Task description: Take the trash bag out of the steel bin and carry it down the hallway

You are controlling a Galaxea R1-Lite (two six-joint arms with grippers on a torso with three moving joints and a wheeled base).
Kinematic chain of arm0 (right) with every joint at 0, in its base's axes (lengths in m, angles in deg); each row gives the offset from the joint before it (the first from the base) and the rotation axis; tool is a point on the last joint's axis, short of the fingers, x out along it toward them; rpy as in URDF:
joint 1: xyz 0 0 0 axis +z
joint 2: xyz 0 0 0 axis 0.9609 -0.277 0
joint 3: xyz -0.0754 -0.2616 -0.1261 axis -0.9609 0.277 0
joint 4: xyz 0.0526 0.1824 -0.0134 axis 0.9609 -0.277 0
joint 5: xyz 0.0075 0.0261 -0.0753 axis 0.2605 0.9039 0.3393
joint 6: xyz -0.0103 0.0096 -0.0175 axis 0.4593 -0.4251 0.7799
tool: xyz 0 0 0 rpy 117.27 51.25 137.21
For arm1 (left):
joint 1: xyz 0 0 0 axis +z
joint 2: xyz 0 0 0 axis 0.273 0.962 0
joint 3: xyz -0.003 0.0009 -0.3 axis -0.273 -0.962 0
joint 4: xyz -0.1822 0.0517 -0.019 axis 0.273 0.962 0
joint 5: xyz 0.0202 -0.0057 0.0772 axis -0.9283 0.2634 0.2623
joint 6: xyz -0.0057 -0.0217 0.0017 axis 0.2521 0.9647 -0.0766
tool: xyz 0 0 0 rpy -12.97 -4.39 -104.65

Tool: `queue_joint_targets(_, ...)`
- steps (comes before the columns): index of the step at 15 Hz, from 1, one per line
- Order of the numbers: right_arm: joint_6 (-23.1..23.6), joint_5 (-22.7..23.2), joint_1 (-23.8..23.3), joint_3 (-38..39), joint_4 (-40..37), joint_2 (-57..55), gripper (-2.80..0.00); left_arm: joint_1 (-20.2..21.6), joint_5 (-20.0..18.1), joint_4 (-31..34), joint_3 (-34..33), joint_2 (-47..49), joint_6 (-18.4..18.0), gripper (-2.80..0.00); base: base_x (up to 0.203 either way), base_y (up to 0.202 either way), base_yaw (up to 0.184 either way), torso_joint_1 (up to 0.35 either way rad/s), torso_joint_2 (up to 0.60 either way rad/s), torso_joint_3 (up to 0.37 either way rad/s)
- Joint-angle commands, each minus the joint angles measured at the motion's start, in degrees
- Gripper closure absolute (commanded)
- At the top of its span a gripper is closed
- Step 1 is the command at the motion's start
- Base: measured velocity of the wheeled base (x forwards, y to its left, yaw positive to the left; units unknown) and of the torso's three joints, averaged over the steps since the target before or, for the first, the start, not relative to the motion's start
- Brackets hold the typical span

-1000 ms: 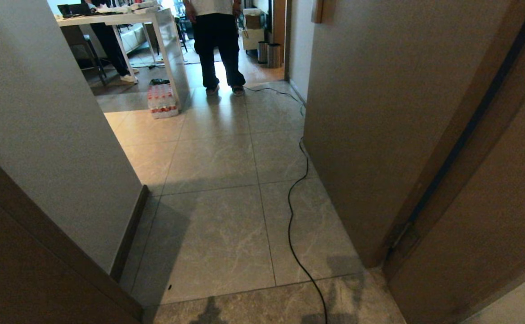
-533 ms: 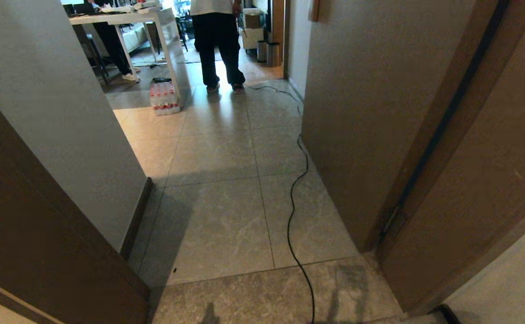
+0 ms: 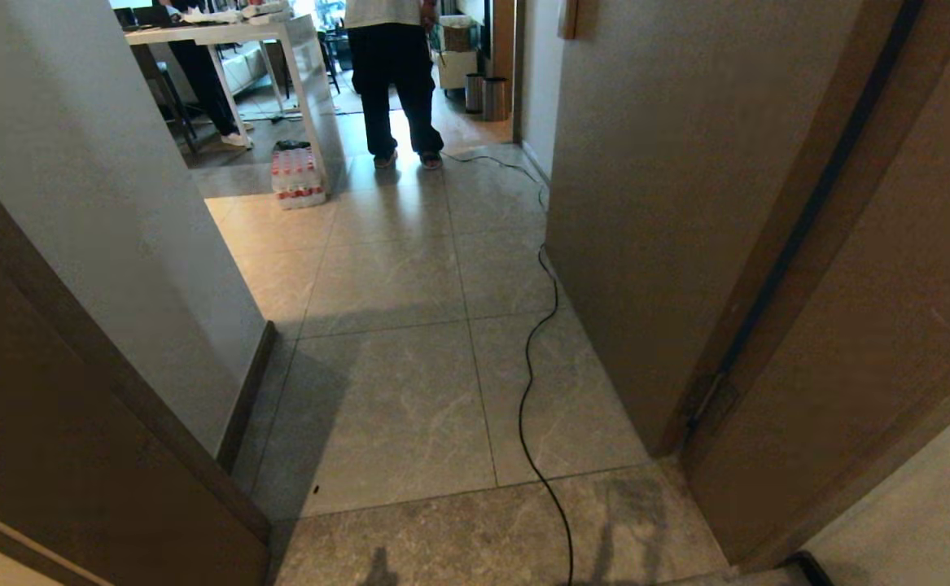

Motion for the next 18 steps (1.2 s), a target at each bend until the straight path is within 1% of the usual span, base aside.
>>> queue_joint_targets(1,0.0,0.0,0.0,0.0,0.0,0.0,0.00,0.0,0.0,-0.1,-0.6,0.0,-0.1,0.00,0.000,0.000,0.000,0.000,0.00,0.000)
queue_joint_targets(16,0.0,0.0,0.0,0.0,0.0,0.0,0.00,0.0,0.0,-0.1,-0.6,0.0,-0.3,0.00,0.186,0.000,0.000,0.002,0.00,0.003)
queue_joint_targets(18,0.0,0.0,0.0,0.0,0.0,0.0,0.00,0.0,0.0,-0.1,-0.6,0.0,0.2,0.00,0.134,0.000,0.003,0.001,0.01,0.002)
